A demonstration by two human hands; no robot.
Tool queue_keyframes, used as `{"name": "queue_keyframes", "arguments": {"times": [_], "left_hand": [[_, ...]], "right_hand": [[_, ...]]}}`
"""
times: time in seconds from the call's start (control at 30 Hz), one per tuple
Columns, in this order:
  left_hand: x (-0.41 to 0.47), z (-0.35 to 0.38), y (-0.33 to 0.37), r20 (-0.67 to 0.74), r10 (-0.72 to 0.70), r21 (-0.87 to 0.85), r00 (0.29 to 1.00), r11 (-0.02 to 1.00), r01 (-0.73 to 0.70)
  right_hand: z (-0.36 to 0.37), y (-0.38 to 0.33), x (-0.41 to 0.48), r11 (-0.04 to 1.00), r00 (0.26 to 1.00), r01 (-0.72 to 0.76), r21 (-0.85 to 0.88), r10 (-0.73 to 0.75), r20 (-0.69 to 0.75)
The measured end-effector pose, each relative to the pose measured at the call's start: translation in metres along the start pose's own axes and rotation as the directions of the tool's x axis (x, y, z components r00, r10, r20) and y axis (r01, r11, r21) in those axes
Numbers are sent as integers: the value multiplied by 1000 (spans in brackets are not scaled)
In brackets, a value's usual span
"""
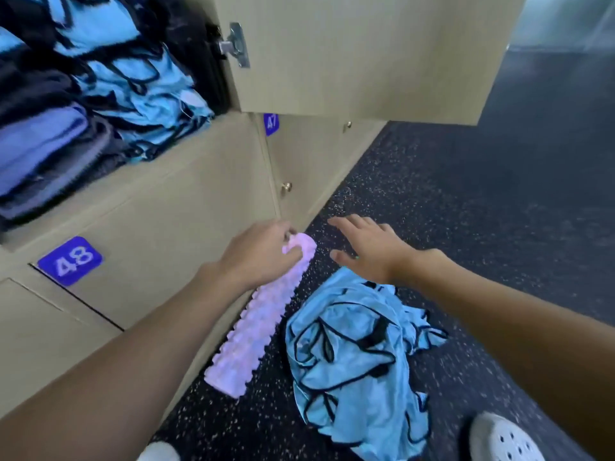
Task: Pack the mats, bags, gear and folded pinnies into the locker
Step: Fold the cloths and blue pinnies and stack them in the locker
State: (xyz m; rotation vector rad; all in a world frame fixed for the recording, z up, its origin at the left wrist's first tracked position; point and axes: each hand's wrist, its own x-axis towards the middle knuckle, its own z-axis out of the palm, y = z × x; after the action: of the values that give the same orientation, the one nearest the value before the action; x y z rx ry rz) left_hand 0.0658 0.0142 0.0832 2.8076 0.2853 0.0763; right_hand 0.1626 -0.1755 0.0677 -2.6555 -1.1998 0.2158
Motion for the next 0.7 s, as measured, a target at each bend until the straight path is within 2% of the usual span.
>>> {"name": "queue_keyframes", "arguments": {"times": [0.23, 0.43, 0.57, 0.7], "left_hand": [[-9, 168, 10, 302, 48, -53, 952, 998, -33], [5, 261, 26, 398, 81, -87, 914, 995, -50], [10, 290, 33, 349, 102, -25, 931, 995, -99], [25, 301, 43, 98, 114, -15, 989, 993, -113]], "right_hand": [[126, 74, -56, 972, 960, -221, 76, 203, 191], [203, 116, -88, 955, 923, -281, 98, 241, 300], [227, 126, -95, 944, 919, -284, 169, 218, 328], [229, 134, -86, 908, 935, -325, 263, 267, 234]]}}
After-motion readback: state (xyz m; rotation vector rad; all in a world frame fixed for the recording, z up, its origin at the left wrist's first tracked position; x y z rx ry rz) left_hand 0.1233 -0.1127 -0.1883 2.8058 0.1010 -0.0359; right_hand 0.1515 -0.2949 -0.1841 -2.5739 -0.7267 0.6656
